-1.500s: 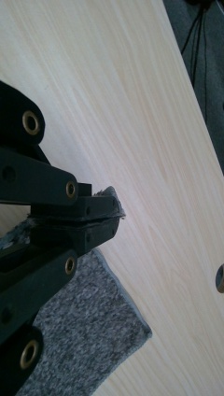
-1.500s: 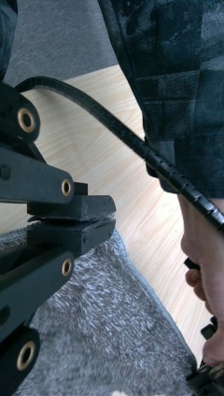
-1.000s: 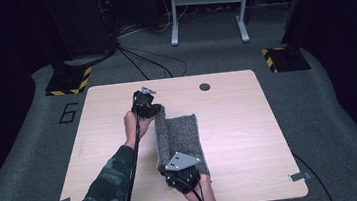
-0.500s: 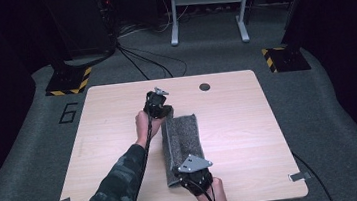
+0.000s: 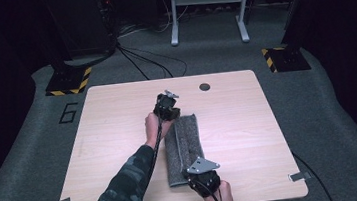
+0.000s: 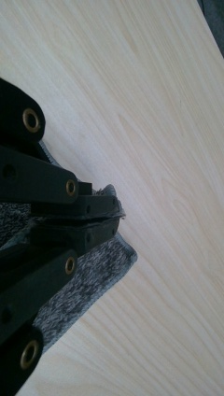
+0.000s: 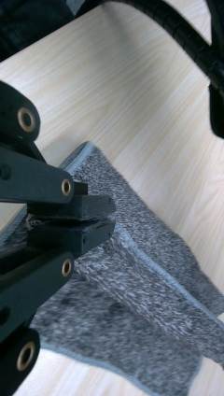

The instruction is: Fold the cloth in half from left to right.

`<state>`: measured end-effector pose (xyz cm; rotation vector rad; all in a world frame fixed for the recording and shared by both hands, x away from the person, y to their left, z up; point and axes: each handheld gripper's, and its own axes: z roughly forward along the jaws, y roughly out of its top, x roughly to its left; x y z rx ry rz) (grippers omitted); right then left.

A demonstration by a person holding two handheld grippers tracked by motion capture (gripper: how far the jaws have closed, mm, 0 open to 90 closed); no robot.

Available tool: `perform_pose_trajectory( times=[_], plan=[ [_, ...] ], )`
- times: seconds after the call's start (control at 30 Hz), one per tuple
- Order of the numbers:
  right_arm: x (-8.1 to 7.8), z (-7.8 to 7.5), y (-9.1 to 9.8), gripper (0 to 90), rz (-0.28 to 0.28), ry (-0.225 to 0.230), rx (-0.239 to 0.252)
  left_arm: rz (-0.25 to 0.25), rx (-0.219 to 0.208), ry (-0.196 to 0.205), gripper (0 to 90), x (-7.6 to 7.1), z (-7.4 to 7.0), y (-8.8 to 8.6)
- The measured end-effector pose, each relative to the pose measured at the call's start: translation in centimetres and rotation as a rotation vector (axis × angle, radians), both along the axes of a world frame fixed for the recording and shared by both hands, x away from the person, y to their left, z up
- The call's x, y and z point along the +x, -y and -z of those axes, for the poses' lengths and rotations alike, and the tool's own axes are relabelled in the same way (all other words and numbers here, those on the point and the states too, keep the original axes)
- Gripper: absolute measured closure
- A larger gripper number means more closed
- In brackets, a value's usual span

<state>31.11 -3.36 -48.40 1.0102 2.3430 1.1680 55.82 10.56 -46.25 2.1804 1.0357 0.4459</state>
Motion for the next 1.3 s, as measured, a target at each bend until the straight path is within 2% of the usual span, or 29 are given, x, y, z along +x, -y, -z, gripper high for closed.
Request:
perform_pose_trajectory(
  times=[0.27,0.57,0.8,0.9,0.97,1.0,1.07,1.13,1.2,1.23,1.27,1.3],
  plan=[
    [-0.1,0.7,1.1,86.8,0.038,-0.026,0.006,0.011,0.014,-0.006,87.0,0.1,0.7,1.1],
    [0.1,1.4,1.4,86.5,0.048,-0.044,0.001,0.010,0.029,-0.022,86.8,0.4,1.4,1.8],
    [0.4,1.7,1.7,84.9,0.062,-0.047,-0.010,0.003,0.019,-0.013,86.2,0.6,1.6,2.1],
    [0.4,1.8,1.9,80.3,0.065,-0.054,-0.026,0.004,-0.030,-0.030,66.3,0.7,1.4,2.1],
    [0.3,1.8,2.0,75.0,0.069,-0.055,-0.037,-0.020,-0.041,-0.030,44.8,0.6,1.2,2.1],
    [0.3,1.8,2.1,69.0,0.071,-0.058,-0.044,-0.023,-0.052,-0.022,37.7,0.5,1.0,2.0],
    [0.2,1.7,2.4,62.7,0.085,-0.064,-0.056,-0.025,-0.056,-0.026,27.3,0.4,0.5,1.6],
    [0.2,1.6,2.8,53.5,0.095,-0.059,-0.060,-0.029,-0.072,-0.024,23.4,0.3,0.2,1.0],
    [0.0,1.4,3.2,49.4,0.120,-0.069,-0.046,-0.032,-0.081,-0.023,20.7,0.2,-0.2,0.4],
    [0.2,1.4,3.7,45.5,0.115,-0.051,-0.046,-0.039,-0.088,-0.025,19.3,0.2,-0.3,0.2],
    [0.2,1.3,3.9,43.5,0.127,-0.055,-0.042,-0.036,-0.094,-0.025,18.6,0.1,-0.4,-0.2],
    [0.2,1.2,4.1,41.0,0.137,-0.057,-0.032,-0.033,-0.084,-0.028,18.6,0.0,-0.6,-0.7]
  ],
)
